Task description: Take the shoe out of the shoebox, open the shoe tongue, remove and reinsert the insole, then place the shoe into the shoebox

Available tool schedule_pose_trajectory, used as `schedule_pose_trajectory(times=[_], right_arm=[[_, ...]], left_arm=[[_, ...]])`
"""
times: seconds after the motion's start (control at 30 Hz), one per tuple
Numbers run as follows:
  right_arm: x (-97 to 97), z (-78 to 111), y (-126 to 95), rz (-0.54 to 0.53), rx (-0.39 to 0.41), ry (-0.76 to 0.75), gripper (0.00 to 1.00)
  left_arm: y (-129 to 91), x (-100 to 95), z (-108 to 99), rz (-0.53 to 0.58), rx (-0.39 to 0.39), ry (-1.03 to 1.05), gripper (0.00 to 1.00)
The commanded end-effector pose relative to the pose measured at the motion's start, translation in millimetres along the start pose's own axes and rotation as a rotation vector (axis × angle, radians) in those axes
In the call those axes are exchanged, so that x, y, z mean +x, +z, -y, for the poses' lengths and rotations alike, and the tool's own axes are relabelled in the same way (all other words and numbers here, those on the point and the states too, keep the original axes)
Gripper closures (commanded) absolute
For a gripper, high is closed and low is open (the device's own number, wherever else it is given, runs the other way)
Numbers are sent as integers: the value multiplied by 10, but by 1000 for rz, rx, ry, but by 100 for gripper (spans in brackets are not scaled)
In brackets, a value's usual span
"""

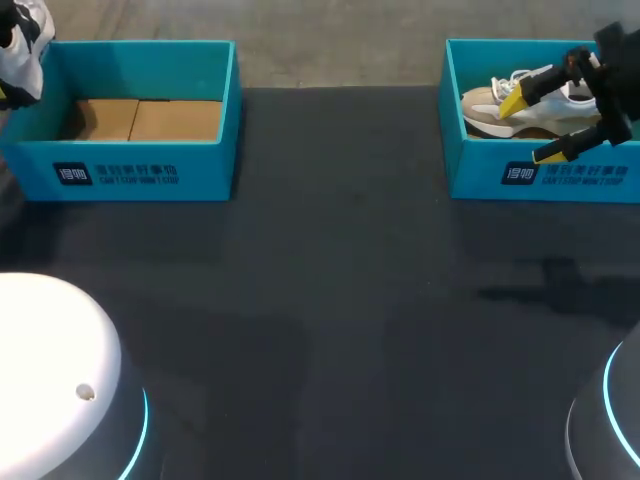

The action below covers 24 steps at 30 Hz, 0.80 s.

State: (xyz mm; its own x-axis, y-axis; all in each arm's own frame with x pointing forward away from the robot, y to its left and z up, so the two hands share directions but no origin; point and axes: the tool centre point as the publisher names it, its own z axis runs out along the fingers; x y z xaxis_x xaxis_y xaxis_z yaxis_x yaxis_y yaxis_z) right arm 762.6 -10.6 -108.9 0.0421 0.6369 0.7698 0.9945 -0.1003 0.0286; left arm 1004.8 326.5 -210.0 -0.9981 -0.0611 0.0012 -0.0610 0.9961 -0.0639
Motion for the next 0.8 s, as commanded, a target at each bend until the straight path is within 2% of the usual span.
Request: schedule_pose_trajectory(times=[0.03,0.6,0.63,0.8], right_arm=[[2,-4,10,2,0,1,0],[2,-4,10,2,0,1,0],[2,-4,10,2,0,1,0],[2,-4,10,2,0,1,0]], left_arm=[[-11,-106,2,-36,-1,1,100],[-11,-106,2,-36,-1,1,100],[-13,-111,-3,-35,-29,-5,100],[-35,-157,20,-11,-46,272,100]])
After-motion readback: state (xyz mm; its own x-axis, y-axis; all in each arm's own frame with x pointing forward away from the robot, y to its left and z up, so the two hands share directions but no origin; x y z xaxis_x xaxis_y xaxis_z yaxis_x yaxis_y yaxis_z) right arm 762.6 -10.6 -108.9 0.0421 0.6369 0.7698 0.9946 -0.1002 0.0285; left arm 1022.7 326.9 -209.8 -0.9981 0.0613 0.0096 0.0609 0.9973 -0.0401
